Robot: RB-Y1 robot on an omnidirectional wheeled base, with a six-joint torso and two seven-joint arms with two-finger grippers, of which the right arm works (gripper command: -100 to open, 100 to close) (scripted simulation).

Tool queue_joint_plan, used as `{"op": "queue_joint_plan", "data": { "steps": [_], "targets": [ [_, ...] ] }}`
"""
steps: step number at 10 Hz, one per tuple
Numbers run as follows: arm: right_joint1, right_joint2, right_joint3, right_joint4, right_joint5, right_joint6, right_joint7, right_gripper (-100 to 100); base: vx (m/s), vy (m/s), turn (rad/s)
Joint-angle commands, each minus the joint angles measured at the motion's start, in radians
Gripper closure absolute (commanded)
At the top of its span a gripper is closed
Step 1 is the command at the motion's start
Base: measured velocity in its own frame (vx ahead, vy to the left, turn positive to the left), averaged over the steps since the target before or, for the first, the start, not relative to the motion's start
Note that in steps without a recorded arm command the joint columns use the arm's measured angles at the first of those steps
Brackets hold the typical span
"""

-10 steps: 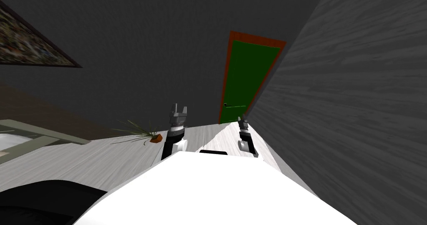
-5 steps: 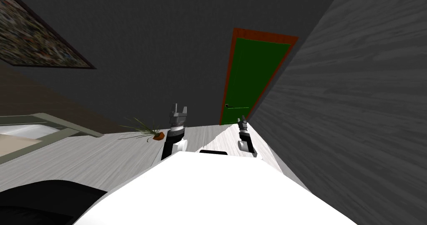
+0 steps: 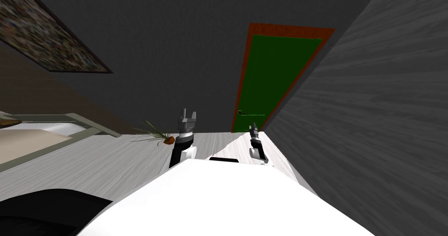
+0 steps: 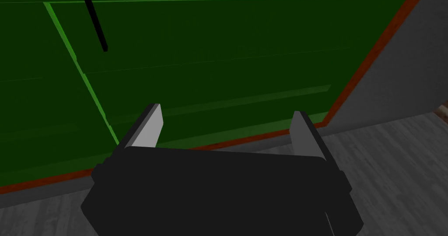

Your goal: Pull the door open

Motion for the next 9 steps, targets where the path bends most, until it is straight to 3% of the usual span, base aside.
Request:
{"op": "queue_joint_plan", "data": {
  "steps": [1,9],
  "targets": [
    [-0.02,-0.002,-0.006,0.047,-0.002,-0.004,0.0,-100,0.087,-0.065,0.119],
    [-0.105,-0.015,-0.034,0.278,-0.009,-0.042,-0.003,-100,0.071,-0.072,0.126]
  ]
}}
